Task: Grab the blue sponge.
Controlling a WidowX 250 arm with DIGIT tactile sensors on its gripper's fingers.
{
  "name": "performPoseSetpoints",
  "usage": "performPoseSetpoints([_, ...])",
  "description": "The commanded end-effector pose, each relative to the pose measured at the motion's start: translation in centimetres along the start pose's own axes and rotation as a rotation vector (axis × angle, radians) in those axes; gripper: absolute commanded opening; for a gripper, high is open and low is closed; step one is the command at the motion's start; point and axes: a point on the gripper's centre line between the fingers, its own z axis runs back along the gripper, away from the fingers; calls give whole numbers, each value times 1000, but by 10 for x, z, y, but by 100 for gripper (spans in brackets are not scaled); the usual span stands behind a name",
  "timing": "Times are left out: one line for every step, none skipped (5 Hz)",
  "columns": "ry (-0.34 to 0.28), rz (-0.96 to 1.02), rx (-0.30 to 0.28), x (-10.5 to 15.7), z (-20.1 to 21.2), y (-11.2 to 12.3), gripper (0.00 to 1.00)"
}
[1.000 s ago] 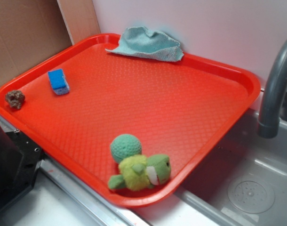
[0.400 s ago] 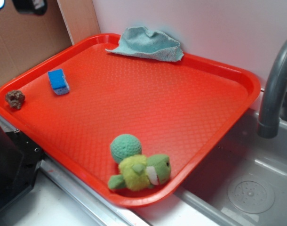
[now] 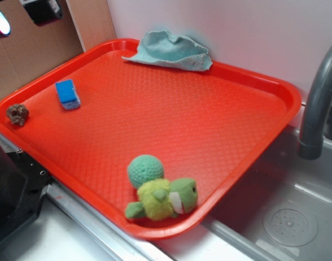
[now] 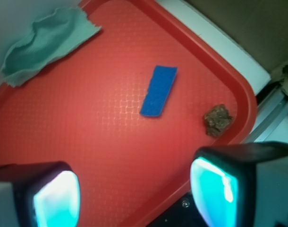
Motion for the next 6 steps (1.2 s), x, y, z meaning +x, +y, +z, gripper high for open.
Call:
performPoseSetpoints([-19, 16, -4, 1, 4, 4, 100])
performPoseSetpoints([28, 122, 33, 18, -29, 10, 100])
performPoseSetpoints([19, 161, 84, 37, -68, 22, 100])
performPoseSetpoints([25, 167, 117, 47, -104, 27, 100])
performPoseSetpoints([15, 146, 160, 54, -129, 29, 100])
performPoseSetpoints([45, 177, 195, 55, -145, 38, 100])
